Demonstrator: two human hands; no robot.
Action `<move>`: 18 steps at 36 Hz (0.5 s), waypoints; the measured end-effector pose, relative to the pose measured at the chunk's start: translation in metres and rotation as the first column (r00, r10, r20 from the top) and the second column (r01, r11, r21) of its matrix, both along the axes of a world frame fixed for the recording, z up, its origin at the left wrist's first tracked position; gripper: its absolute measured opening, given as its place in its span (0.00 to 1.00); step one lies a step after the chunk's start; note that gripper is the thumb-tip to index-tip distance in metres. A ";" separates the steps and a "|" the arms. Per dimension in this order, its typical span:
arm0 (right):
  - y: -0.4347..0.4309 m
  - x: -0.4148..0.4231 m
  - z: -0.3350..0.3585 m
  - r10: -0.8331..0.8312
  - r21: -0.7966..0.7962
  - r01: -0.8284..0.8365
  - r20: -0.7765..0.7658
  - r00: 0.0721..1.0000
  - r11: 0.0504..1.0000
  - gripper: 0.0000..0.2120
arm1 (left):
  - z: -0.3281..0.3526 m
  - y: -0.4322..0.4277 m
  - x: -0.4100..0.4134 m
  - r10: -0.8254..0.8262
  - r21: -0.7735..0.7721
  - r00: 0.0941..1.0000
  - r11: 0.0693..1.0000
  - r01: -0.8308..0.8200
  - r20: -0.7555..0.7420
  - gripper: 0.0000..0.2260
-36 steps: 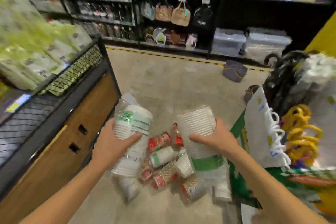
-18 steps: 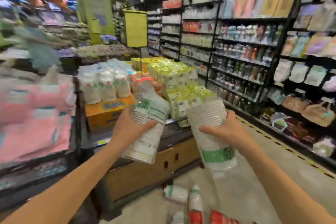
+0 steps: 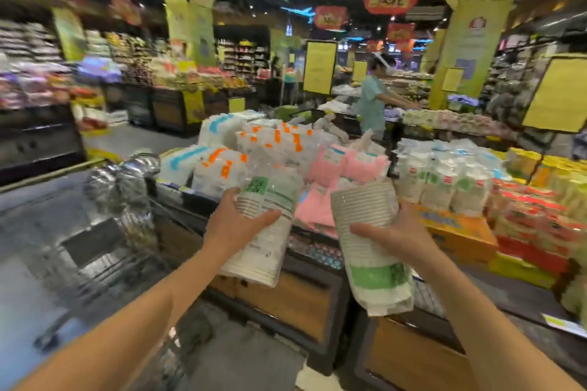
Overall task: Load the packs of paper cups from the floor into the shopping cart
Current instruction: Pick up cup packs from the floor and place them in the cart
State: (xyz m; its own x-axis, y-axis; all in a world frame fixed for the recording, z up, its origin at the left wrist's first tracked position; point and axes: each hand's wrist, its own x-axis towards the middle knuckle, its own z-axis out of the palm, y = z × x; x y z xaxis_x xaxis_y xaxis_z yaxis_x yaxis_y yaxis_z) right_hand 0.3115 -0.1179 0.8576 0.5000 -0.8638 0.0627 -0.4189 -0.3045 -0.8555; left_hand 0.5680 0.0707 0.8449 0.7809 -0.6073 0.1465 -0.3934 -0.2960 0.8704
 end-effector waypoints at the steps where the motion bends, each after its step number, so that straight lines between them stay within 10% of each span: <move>1: 0.000 0.023 -0.002 0.044 -0.008 -0.044 0.010 0.999 0.999 0.53 | -0.004 0.012 0.017 0.036 -0.003 0.999 0.999 -0.036 -0.016 0.47; 18: 0.026 0.362 -0.007 0.391 0.011 -0.392 -0.082 0.917 0.920 0.54 | -0.037 0.105 0.263 0.466 -0.059 0.882 0.881 -0.470 -0.067 0.40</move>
State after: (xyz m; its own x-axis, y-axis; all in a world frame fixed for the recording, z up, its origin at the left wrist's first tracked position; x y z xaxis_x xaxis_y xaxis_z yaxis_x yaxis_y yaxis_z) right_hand 0.6734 -0.0924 0.8506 0.8017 -0.5976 0.0123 -0.3325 -0.4628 -0.8217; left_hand 0.8311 0.1755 0.8082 0.9788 -0.1586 0.1298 -0.1809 -0.3710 0.9108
